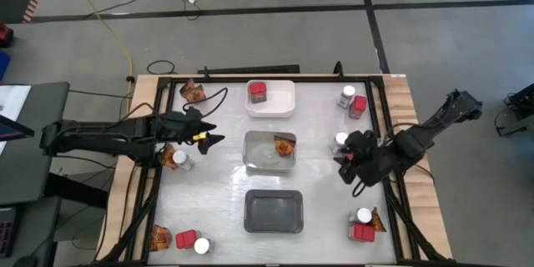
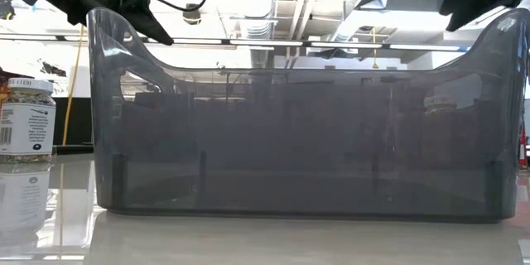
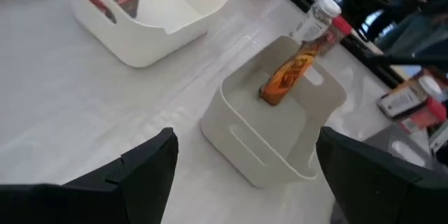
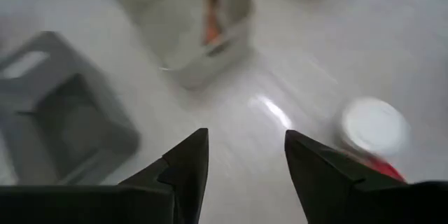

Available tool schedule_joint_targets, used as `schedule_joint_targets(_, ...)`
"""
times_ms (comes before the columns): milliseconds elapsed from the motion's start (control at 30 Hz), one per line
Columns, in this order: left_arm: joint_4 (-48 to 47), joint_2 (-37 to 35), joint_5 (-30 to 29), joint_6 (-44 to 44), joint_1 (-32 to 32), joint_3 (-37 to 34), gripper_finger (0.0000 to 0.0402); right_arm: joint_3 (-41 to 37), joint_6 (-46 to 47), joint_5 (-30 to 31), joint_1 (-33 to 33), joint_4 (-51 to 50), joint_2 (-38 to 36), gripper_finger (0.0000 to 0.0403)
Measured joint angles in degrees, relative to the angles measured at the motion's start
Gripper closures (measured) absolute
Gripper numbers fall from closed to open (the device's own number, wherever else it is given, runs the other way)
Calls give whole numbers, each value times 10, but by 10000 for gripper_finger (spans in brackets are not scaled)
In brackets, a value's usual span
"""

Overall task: Sort spices by type
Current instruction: Put the white seasoning bottle into the black bin

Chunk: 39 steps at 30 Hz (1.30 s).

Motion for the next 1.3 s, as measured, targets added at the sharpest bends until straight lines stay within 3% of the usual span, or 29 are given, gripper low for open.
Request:
schedule_joint_targets(133,-19,26,-50,-33,-26,26,78,-73,-73,-1,0,95,-70,186)
schedule_joint_targets(333,-129,113,-127,-106,-80,125,78,-130,-75,-2,0,107,-138,186)
schedule_joint_targets(667,-450,258,-129,-402,-123,299,78,-135,-122,-2,0,100,-173,186)
schedule_joint_targets(967,-558,275,-110,-552,-166,314,78,-135,-146,-3,0,99,-173,186)
schedule_joint_targets(1300,-556,273,-110,-545,-172,314,78,-135,-135,-4,0,99,-172,186)
